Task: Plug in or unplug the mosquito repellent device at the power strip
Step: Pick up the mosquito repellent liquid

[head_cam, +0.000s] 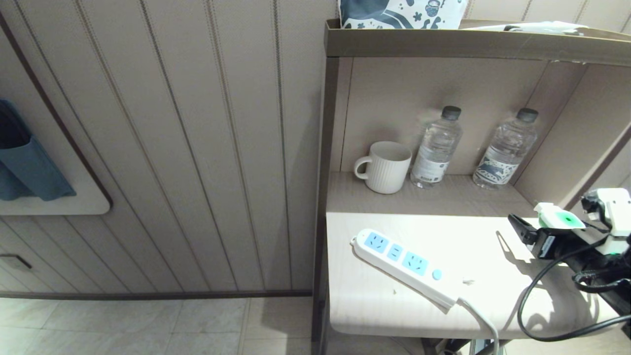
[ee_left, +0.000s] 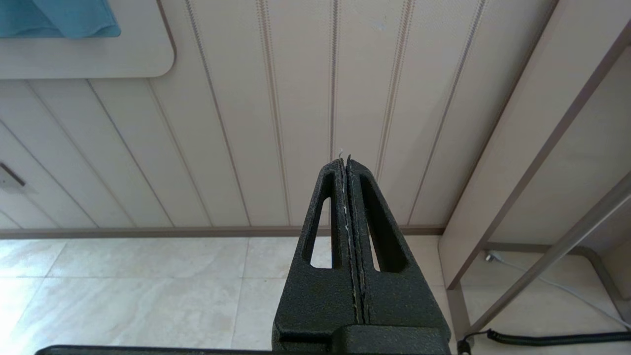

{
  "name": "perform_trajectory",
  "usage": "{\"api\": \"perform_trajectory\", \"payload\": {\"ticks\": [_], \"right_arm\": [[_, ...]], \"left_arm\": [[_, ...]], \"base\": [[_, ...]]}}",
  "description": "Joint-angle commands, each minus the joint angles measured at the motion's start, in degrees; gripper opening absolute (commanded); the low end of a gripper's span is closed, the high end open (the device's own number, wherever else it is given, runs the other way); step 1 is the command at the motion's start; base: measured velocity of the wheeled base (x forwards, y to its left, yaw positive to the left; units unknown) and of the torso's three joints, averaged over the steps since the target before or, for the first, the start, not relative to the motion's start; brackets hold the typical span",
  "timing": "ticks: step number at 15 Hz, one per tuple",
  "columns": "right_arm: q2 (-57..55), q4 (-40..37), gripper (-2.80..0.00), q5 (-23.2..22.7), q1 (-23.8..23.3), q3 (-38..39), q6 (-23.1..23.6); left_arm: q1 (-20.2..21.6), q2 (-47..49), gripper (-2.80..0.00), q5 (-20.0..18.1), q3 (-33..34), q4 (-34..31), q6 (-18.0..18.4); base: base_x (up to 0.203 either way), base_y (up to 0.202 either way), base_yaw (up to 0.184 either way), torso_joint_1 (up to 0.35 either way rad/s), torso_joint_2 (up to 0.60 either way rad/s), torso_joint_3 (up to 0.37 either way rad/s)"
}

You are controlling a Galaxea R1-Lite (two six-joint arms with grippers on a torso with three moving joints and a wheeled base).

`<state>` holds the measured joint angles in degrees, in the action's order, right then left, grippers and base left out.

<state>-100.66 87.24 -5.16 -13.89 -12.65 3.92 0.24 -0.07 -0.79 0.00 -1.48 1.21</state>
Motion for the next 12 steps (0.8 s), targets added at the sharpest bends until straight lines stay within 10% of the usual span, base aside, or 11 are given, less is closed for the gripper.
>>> {"api": "perform_trajectory", "payload": {"ticks": [1, 12], "right_arm": [[0.18, 2.72, 0.00, -0.11, -0.18, 0.17, -0.31], [0.02, 2.59, 0.00, -0.28, -0.18, -1.24, -2.34]], "left_arm": [[0.02, 0.07, -2.80, 0.00, 0.00, -0.02, 0.02], [0.02, 0.07, -2.80, 0.00, 0.00, -0.02, 0.02]], "base": [[0.000, 0.000, 0.000, 0.000, 0.00, 0.000], [0.000, 0.000, 0.000, 0.000, 0.00, 0.000]]}}
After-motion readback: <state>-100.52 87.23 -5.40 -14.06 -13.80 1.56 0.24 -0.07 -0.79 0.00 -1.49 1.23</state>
